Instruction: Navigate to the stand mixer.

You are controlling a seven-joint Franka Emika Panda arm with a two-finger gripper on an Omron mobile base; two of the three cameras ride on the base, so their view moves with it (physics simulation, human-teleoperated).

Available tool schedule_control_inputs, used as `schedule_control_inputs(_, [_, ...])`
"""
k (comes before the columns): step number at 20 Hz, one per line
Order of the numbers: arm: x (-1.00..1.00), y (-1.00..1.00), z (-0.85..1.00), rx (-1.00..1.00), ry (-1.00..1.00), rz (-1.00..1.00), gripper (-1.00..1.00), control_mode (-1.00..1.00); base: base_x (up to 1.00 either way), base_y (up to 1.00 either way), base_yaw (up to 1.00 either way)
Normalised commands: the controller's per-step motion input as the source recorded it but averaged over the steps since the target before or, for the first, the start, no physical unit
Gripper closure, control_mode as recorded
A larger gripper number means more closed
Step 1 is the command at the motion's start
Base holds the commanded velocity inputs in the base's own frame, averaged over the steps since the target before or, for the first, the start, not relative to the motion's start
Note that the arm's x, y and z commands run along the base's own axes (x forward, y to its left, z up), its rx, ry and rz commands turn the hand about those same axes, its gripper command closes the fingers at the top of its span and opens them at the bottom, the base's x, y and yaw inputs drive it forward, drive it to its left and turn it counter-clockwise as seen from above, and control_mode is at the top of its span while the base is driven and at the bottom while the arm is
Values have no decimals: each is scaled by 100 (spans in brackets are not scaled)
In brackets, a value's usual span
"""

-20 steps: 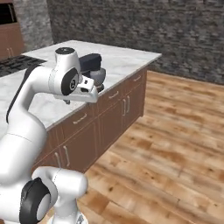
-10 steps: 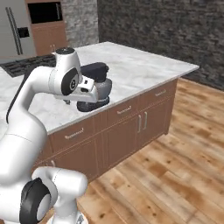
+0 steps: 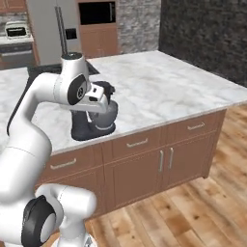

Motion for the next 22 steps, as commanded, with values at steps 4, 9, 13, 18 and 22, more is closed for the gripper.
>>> schedule_control_inputs(4, [0, 0, 0, 0, 0, 0, -100, 100, 45, -83, 51])
schedule_control_inputs(9, [0, 0, 0, 0, 0, 0, -100, 100, 29, -81, 53])
schedule_control_inputs(13, [0, 0, 0, 0, 0, 0, -100, 100, 26, -74, 51])
schedule_control_inputs(18, [0, 0, 0, 0, 0, 0, -100, 100, 45, -40, 41])
schedule_control_inputs(22, [0, 0, 0, 0, 0, 0, -100, 100, 50, -10, 28])
